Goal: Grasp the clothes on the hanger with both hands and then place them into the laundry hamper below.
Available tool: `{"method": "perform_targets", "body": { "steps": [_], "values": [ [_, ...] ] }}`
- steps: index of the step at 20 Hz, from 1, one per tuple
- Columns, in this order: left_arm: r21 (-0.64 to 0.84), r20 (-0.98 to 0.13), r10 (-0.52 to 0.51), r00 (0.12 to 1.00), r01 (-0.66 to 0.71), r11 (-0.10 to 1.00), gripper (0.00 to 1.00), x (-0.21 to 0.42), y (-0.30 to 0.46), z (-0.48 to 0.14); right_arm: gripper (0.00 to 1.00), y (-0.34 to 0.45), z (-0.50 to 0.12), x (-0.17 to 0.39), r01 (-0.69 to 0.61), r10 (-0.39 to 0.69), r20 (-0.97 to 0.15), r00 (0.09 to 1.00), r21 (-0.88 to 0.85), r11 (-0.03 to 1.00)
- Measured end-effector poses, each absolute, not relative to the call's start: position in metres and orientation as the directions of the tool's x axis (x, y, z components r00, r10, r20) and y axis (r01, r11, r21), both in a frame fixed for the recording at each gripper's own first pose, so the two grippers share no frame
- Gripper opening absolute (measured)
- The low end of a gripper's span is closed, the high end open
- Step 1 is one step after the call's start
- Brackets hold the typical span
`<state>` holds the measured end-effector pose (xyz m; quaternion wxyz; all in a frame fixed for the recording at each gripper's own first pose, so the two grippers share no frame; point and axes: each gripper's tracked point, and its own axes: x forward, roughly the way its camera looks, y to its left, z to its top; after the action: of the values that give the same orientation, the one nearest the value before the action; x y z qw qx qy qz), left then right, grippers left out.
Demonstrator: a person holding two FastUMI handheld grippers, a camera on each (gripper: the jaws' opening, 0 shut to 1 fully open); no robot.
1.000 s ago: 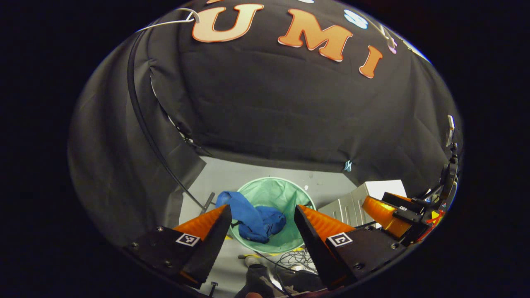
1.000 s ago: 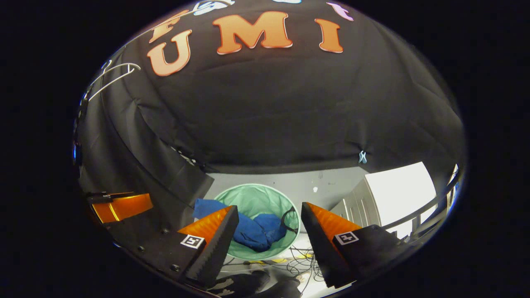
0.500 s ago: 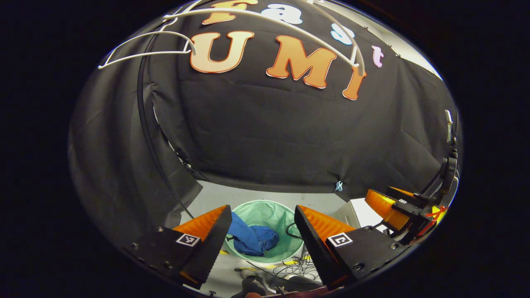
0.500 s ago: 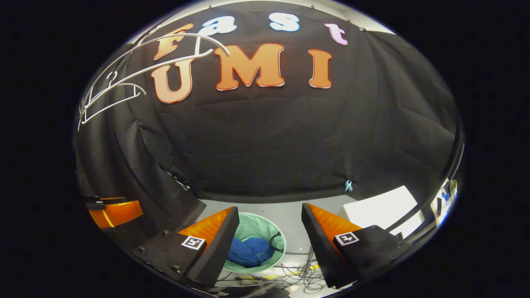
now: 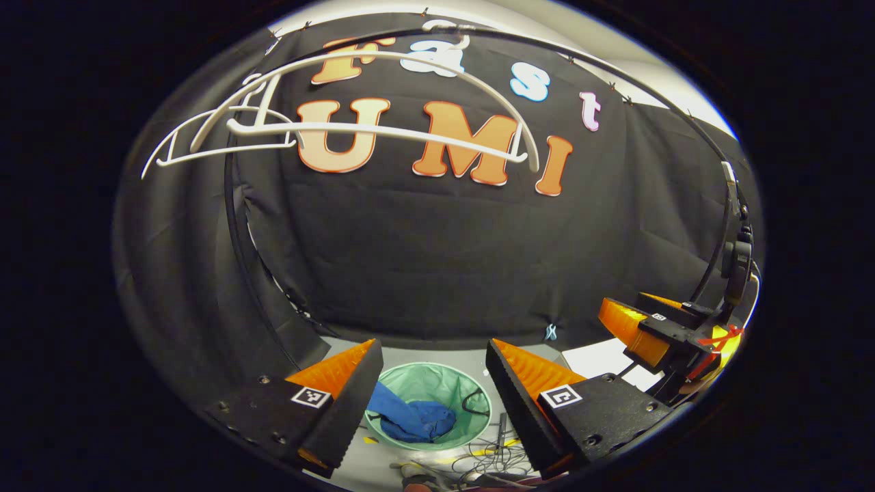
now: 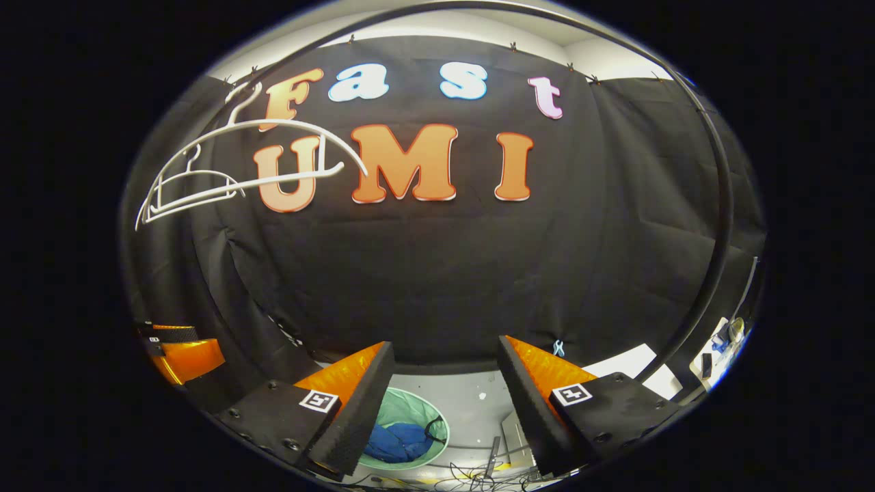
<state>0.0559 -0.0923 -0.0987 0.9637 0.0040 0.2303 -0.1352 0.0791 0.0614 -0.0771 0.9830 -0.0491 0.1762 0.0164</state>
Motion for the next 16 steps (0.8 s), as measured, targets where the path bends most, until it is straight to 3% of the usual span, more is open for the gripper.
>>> {"method": "perform_targets", "body": {
  "steps": [2, 3, 4, 5, 7, 9, 10, 11, 13, 14, 16],
  "values": [
    [-0.054, -0.412, -0.257, 0.874, 0.258, 0.965, 0.97, 0.054, -0.098, -0.080, 0.97, 0.055, -0.057, 0.075, -0.058, 0.027, -0.318, 0.948, -0.086, 0.995],
    [-0.050, -0.389, -0.249, 0.887, 0.250, 0.967, 0.96, 0.056, -0.099, -0.069, 0.90, 0.054, -0.046, 0.074, -0.064, 0.035, -0.304, 0.952, -0.084, 0.994],
    [-0.049, -0.365, -0.241, 0.899, 0.240, 0.969, 0.96, 0.056, -0.101, -0.058, 0.90, 0.052, -0.035, 0.072, -0.073, 0.046, -0.286, 0.957, -0.085, 0.994],
    [-0.050, -0.337, -0.237, 0.911, 0.234, 0.971, 0.96, 0.056, -0.104, -0.046, 0.97, 0.048, -0.024, 0.069, -0.079, 0.052, -0.269, 0.962, -0.089, 0.993],
    [-0.041, -0.273, -0.210, 0.939, 0.207, 0.977, 0.96, 0.060, -0.107, -0.020, 0.89, 0.040, -0.004, 0.065, -0.083, 0.059, -0.238, 0.969, -0.092, 0.992],
    [-0.030, -0.229, -0.178, 0.957, 0.175, 0.984, 0.98, 0.056, -0.106, -0.002, 1.00, 0.032, 0.014, 0.057, -0.094, 0.075, -0.211, 0.975, -0.085, 0.992],
    [-0.032, -0.211, -0.168, 0.963, 0.165, 0.986, 0.98, 0.054, -0.106, 0.005, 1.00, 0.029, 0.023, 0.054, -0.102, 0.085, -0.196, 0.977, -0.080, 0.992],
    [-0.034, -0.196, -0.162, 0.967, 0.158, 0.987, 0.94, 0.052, -0.108, 0.013, 0.95, 0.026, 0.030, 0.052, -0.108, 0.092, -0.184, 0.979, -0.075, 0.991],
    [-0.030, -0.163, -0.141, 0.977, 0.137, 0.990, 0.96, 0.046, -0.110, 0.029, 0.96, 0.019, 0.047, 0.045, -0.119, 0.108, -0.152, 0.982, -0.069, 0.990],
    [-0.027, -0.144, -0.135, 0.980, 0.132, 0.991, 0.94, 0.043, -0.113, 0.037, 0.89, 0.016, 0.054, 0.045, -0.127, 0.117, -0.139, 0.983, -0.069, 0.989],
    [-0.023, -0.113, -0.121, 0.986, 0.119, 0.993, 0.93, 0.036, -0.117, 0.051, 0.89, 0.010, 0.066, 0.038, -0.142, 0.134, -0.119, 0.984, -0.066, 0.988]
  ]
}}
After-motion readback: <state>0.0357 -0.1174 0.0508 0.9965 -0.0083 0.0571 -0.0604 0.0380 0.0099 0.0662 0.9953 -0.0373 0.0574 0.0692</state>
